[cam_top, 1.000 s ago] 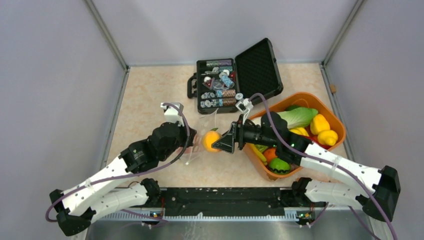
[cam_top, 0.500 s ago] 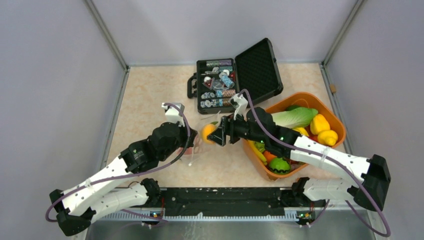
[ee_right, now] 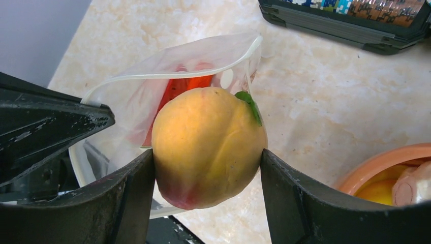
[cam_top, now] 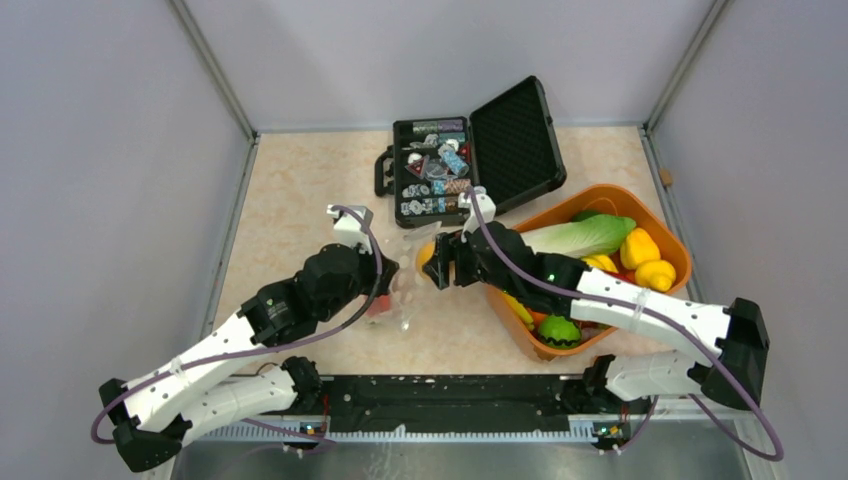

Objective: Place the food in the zip-top bag and seal the zipper
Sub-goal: Place the fake fruit in the zipper food storage bag.

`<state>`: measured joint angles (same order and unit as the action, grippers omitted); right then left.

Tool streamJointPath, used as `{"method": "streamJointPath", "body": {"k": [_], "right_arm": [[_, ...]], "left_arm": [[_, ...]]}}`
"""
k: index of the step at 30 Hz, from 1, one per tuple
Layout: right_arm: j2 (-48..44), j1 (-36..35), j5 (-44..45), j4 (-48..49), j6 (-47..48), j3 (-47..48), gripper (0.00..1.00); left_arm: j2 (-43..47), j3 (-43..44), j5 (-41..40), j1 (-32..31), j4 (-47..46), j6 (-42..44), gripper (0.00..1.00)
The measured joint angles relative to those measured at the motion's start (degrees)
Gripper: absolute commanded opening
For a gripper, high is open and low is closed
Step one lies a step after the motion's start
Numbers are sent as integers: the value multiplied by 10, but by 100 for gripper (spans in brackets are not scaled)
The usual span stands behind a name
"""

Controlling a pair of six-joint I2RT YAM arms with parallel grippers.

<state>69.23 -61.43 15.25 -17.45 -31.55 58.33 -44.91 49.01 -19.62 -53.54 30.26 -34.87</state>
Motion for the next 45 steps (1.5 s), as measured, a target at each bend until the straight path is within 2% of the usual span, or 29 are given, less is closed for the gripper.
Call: {"method": "streamJointPath", "body": {"k": [5, 13, 29, 36, 45], "right_arm": [[23, -3, 8, 7, 21, 9, 27], [24, -3, -51, 79, 29, 2, 28], [30, -4, 9, -13, 34, 2, 31], [-9, -4, -55, 109, 24, -50, 30], [30, -4, -15, 92, 13, -37, 31]], "left_arm": [[-3, 0, 22, 0, -4, 10, 0], [-9, 0, 33, 0, -4, 14, 0], [0, 0, 22, 0, -3, 14, 0], [0, 0, 22, 0, -3, 14, 0], [0, 0, 23, 0, -3, 13, 0]]}}
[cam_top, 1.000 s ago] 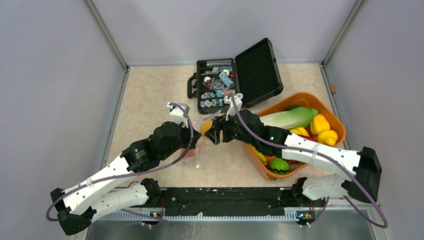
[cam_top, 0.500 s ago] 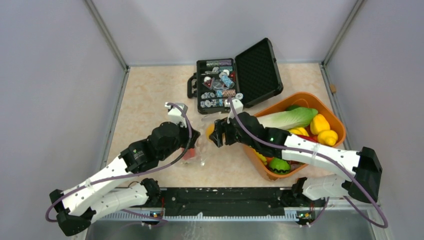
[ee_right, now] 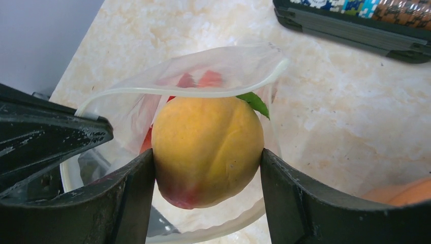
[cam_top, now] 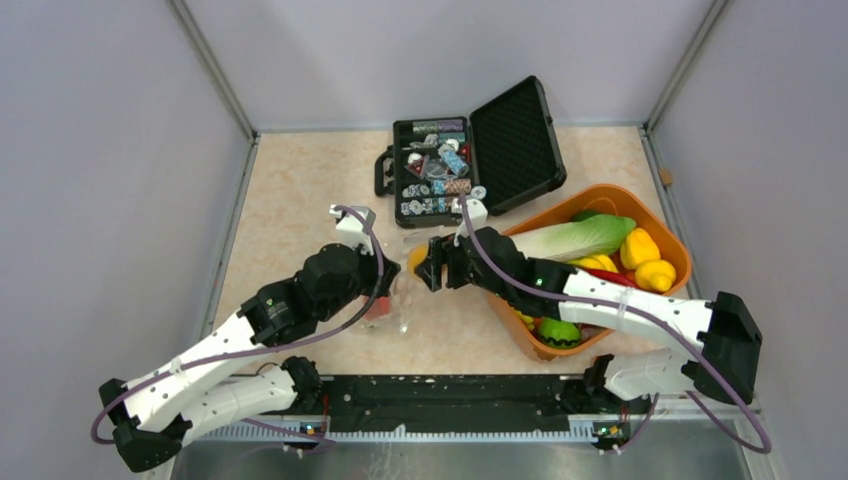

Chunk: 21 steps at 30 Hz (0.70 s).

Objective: Place the food in the zip-top bag and seal the zipper
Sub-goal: Place the fake fruit in the zipper food storage bag.

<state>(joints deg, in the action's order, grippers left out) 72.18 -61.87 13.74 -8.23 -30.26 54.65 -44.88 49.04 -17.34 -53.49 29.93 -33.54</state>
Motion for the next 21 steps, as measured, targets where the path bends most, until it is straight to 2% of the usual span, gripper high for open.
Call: {"method": "streamJointPath", "body": {"k": [9, 10, 13, 19, 21], "right_arm": [[-11, 0, 34, 60, -42, -33, 36], [-11, 0, 36, 64, -46, -33, 37], [-11, 0, 47, 73, -62, -33, 51], [-11, 0, 56, 103, -87, -33, 56], [-11, 0, 56, 108, -90, -33, 62]], "left_arm": [[0, 0, 2, 0, 0, 0, 0], [0, 0, 2, 0, 0, 0, 0], [0, 0, 3, 0, 0, 0, 0], [0, 8, 3, 0, 0, 0, 0], [0, 12, 0, 0, 0, 0, 0]]}}
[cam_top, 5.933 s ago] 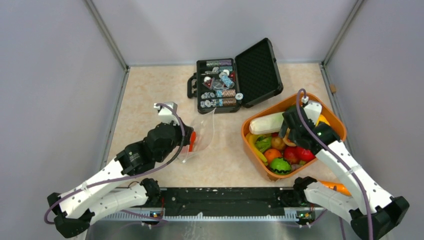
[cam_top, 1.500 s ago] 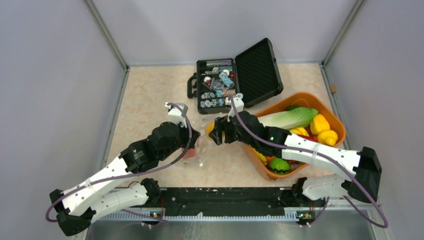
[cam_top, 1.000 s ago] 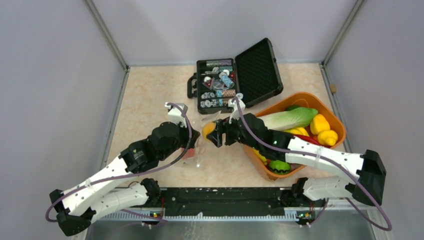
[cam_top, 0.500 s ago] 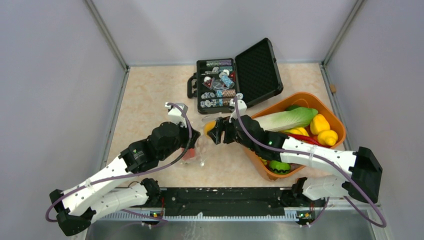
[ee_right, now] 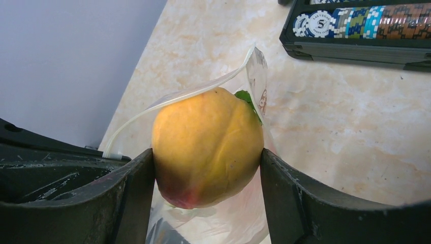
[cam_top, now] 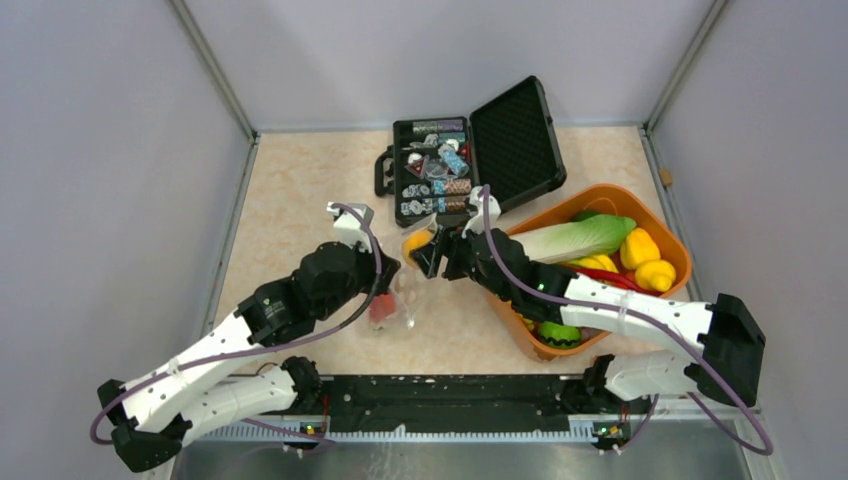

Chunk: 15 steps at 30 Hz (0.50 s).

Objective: Place the food in the zip-top bag and seal the zipper
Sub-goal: Place the fake fruit in the zipper food storage bag.

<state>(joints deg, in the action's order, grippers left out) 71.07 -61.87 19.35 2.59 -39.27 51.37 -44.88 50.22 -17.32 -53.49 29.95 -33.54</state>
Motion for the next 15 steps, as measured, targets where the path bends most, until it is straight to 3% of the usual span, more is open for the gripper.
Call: {"method": "streamJointPath", "body": {"k": [6, 15], "right_arm": [[0, 0, -18, 9, -11, 0, 76], [-40, 4, -35, 26, -19, -26, 82]], "left_arm": [[4, 2, -8, 0, 1, 0, 0], [24, 2, -27, 0, 11, -9, 0]]}}
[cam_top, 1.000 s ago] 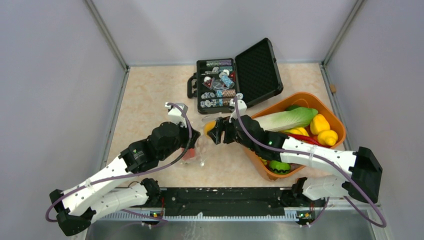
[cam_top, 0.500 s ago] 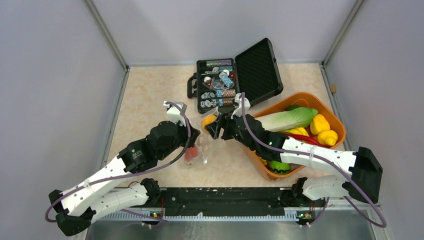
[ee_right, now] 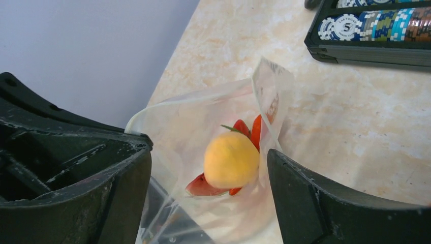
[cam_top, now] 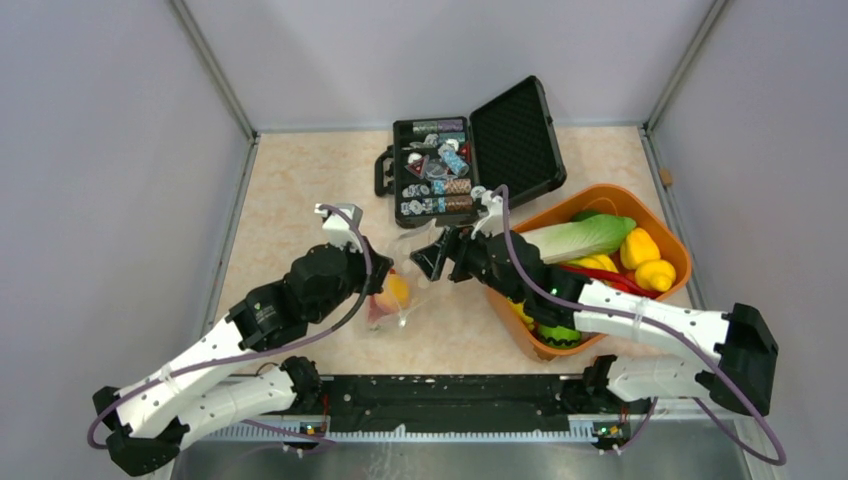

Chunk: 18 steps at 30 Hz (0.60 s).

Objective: Place the food in the zip-top bag and seal the zipper
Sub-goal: Place the fake fruit in the zipper food storage bag.

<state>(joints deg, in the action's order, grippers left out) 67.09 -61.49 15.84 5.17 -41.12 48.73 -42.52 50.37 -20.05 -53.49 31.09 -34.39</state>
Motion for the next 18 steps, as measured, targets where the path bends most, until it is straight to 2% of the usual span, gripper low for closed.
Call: {"method": "streamJointPath", "body": {"k": [12, 18], "right_arm": [[-58, 3, -78, 0, 39, 0, 82], [-164, 3, -53, -9, 61, -23, 81]], "left_arm": [[1, 0, -12, 0, 3, -3, 0], [10, -1, -46, 0, 4, -13, 0]]}}
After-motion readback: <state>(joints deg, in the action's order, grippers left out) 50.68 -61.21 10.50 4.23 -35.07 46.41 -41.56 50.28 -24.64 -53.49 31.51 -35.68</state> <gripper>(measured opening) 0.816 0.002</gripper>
